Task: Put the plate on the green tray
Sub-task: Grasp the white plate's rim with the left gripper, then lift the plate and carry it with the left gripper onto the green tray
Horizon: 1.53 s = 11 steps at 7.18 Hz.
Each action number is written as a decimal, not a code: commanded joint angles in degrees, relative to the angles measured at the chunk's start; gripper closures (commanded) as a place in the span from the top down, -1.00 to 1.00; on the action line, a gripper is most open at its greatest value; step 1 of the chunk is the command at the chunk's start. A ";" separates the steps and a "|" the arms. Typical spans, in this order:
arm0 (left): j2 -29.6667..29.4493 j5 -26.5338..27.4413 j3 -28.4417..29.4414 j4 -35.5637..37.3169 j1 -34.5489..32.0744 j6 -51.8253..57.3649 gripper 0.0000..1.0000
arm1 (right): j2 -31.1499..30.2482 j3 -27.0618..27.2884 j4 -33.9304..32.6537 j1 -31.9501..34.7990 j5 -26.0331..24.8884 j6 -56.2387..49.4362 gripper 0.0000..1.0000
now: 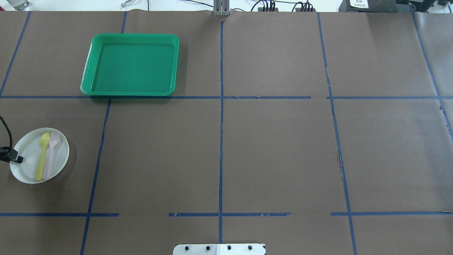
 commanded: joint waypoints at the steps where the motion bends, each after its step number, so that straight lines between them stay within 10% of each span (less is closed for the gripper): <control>1: -0.05 -0.10 -0.04 -0.25 -0.02 -0.14 -1.00 | 0.00 0.00 0.00 0.00 -0.06 0.00 1.00; 4: -0.48 -8.31 -8.90 -0.43 -3.42 -7.81 -1.00 | 0.00 0.00 0.00 0.00 -0.06 0.00 1.00; 7: -20.09 -7.84 -3.16 0.27 -5.82 -38.59 -1.00 | 0.00 0.00 0.00 0.00 0.02 0.00 1.00; 8: -30.36 -2.53 3.67 0.54 -4.34 -50.90 -1.00 | 0.00 0.00 0.00 0.00 -0.06 0.00 1.00; 11: -37.39 9.61 9.43 8.88 0.51 -63.37 -1.00 | 0.00 0.00 0.00 0.00 -0.06 0.00 1.00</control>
